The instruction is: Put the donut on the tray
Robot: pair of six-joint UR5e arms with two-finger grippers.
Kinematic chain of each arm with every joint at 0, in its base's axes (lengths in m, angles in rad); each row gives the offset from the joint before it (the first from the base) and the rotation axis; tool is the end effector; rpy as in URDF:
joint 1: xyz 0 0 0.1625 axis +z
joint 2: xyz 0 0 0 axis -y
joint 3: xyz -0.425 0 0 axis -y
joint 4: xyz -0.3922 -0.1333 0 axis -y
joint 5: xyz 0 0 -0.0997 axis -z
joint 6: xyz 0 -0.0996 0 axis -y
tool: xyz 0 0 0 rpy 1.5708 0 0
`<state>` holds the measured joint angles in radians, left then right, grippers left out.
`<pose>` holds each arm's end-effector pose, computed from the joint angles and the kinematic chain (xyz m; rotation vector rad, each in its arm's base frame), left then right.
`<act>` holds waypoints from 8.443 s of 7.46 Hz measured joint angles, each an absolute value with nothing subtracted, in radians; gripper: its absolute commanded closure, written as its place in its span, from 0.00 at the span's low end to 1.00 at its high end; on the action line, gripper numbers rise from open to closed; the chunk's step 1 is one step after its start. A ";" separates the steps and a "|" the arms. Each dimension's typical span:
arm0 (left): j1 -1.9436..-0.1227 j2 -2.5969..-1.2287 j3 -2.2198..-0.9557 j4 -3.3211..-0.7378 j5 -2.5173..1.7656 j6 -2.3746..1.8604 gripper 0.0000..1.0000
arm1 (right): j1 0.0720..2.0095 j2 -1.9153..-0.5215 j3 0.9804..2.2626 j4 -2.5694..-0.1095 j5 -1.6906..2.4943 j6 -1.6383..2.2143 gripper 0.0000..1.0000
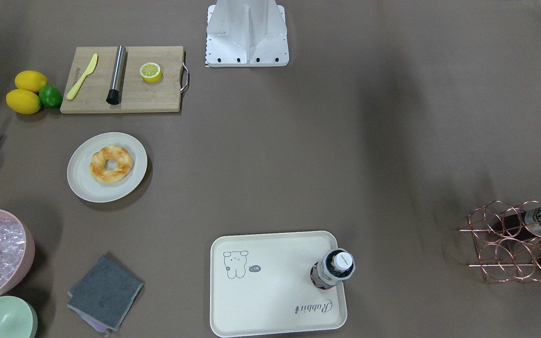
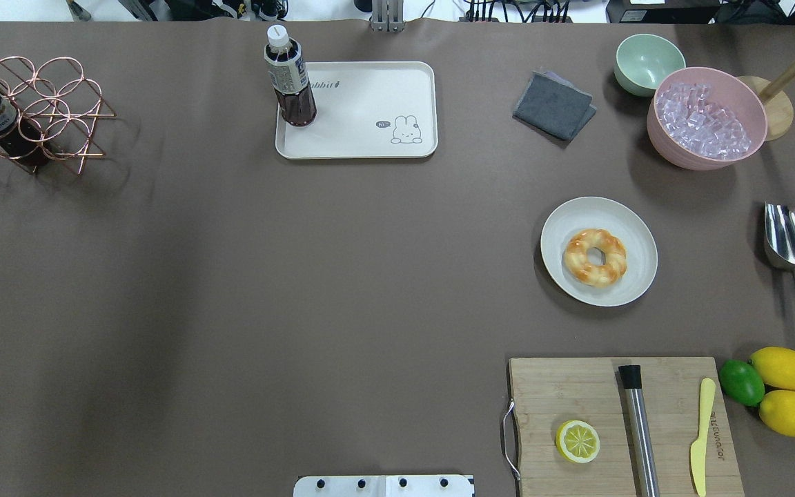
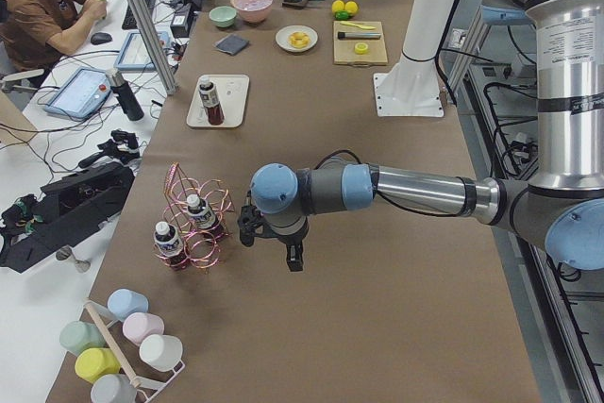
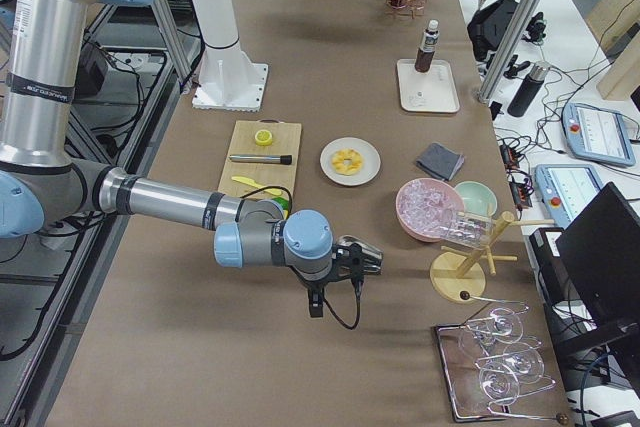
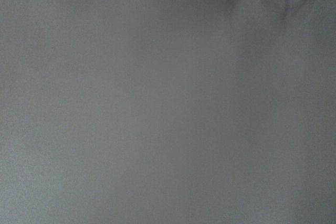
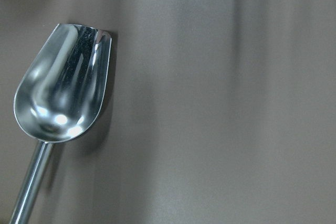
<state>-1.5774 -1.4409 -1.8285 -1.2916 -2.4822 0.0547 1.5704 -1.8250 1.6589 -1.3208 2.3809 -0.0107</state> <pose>-0.0574 -0.4229 0.6093 -0.1128 0.9133 -0.0243 0.0610 -0.3851 0.6988 0.0834 -0.8092 -0.0445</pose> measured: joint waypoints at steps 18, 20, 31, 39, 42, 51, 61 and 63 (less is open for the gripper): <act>-1.583 -1.419 -1.838 -1.293 -2.472 0.055 0.02 | 1.575 -1.849 1.650 -1.318 2.372 -0.011 0.01; -1.583 -1.414 -1.836 -1.293 -2.473 0.056 0.02 | 1.575 -1.846 1.650 -1.320 2.372 -0.011 0.01; -1.583 -1.411 -1.837 -1.296 -2.472 0.057 0.02 | 1.387 -1.682 1.710 -1.329 2.384 0.143 0.01; -1.582 -1.410 -1.837 -1.296 -2.473 0.054 0.02 | 0.989 -1.472 1.725 -1.254 2.263 0.879 0.02; -1.582 -1.409 -1.835 -1.295 -2.472 0.054 0.02 | 0.918 -1.466 1.666 -1.193 2.224 0.898 0.14; -1.582 -1.408 -1.827 -1.295 -2.471 0.054 0.02 | 0.872 -1.421 1.585 -1.134 2.192 0.931 1.00; -1.582 -1.407 -1.828 -1.295 -2.471 0.055 0.02 | 0.957 -1.103 1.477 -1.126 2.322 1.186 1.00; -1.582 -1.407 -1.828 -1.294 -2.471 0.055 0.02 | 0.938 -0.938 1.344 -1.115 2.309 1.305 1.00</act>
